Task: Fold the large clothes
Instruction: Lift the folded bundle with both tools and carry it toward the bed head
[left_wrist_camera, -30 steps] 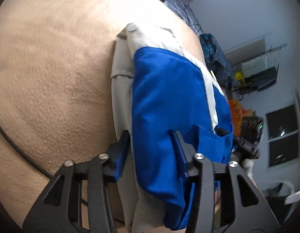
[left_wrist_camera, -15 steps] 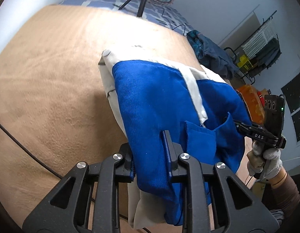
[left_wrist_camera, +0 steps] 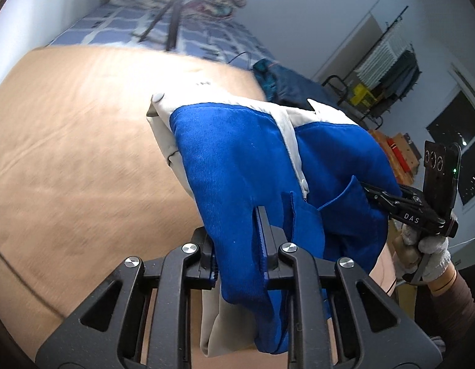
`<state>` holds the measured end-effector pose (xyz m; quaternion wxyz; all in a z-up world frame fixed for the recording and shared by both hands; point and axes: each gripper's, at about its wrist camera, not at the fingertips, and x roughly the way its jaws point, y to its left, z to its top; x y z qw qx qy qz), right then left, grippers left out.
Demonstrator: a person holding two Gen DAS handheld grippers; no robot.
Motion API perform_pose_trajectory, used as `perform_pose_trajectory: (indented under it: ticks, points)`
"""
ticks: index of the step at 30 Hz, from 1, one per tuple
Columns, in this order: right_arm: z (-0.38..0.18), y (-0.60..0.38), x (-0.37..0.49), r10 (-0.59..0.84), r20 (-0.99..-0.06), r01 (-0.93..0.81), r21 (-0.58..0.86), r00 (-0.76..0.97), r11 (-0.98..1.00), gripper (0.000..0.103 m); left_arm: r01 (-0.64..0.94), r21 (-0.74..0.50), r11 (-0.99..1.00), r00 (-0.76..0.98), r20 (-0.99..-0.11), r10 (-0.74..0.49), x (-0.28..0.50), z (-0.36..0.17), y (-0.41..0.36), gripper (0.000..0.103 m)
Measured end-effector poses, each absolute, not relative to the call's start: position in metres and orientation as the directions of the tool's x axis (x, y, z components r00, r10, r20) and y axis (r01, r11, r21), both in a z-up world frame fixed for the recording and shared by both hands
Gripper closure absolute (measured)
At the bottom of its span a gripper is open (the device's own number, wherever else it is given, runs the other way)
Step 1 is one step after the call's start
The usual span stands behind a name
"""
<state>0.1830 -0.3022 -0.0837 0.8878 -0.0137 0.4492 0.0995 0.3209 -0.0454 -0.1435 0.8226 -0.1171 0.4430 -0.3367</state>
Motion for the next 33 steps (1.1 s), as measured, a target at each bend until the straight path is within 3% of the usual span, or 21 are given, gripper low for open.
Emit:
perform_pose_trajectory:
  ticks: [21,33]
  points:
    - [-0.011,-0.442,0.259,-0.063,-0.665,0.012,-0.082,0.744,0.997,0.084,0.624,-0.466,0.627,0.408,-0.491,-0.770,0.447,-0.086,-0.242,0.086]
    - [-0.010,-0.484,0.316,-0.168,-0.605,0.106,-0.138,0.779,0.985,0.084,0.646,-0.423,0.635,0.466,-0.440,-0.767,0.505,-0.072,-0.328,0.086]
